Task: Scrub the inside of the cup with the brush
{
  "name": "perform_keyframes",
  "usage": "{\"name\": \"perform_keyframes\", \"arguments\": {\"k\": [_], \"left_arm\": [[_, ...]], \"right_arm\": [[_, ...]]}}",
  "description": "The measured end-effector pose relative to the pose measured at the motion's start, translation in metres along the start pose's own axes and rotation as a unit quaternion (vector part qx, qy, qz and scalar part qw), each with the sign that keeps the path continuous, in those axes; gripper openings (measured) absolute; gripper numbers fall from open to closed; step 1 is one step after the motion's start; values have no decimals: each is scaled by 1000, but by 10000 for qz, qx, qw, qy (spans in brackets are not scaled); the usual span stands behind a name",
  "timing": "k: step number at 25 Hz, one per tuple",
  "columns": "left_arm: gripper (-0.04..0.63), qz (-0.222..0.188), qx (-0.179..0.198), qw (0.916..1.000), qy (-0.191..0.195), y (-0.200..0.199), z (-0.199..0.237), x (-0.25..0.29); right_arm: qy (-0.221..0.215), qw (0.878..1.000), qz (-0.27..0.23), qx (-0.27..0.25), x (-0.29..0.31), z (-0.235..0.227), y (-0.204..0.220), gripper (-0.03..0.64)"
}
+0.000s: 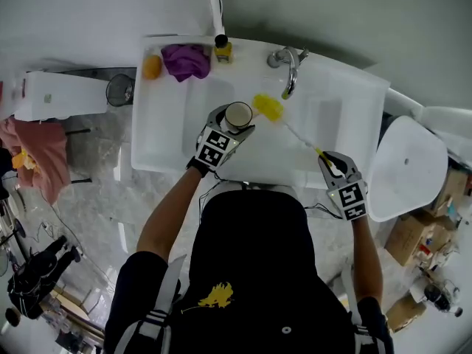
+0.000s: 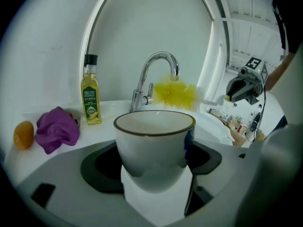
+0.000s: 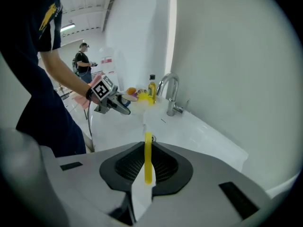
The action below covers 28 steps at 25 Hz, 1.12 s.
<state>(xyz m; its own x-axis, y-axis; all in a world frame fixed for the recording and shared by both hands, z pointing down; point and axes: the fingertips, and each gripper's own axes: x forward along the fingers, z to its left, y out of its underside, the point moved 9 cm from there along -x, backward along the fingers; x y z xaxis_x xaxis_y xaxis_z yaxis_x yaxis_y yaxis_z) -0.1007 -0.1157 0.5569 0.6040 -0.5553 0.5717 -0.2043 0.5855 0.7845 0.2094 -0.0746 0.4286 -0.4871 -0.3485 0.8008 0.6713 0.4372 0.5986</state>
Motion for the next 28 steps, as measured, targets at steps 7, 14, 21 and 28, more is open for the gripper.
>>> {"name": "perform_keyframes", "arguments": {"k": [7,14,21,28], "left_arm": [[400,-20,-244,9983,-525,29,12,19],[400,344,-171,9983,-449,56,21,66],[400,197,109,9985,-491,97,35,128],[400,-7,0,9969,-783,121,53,154]], "right_arm": [[306,9761,106,2150,36,-10,68,67],[68,9279,405,3706,126,-11,98,67],[-127,9255,1161,3604,199,-13,120,73],[35,9208,1689,3515,229,-17,146,78]]}}
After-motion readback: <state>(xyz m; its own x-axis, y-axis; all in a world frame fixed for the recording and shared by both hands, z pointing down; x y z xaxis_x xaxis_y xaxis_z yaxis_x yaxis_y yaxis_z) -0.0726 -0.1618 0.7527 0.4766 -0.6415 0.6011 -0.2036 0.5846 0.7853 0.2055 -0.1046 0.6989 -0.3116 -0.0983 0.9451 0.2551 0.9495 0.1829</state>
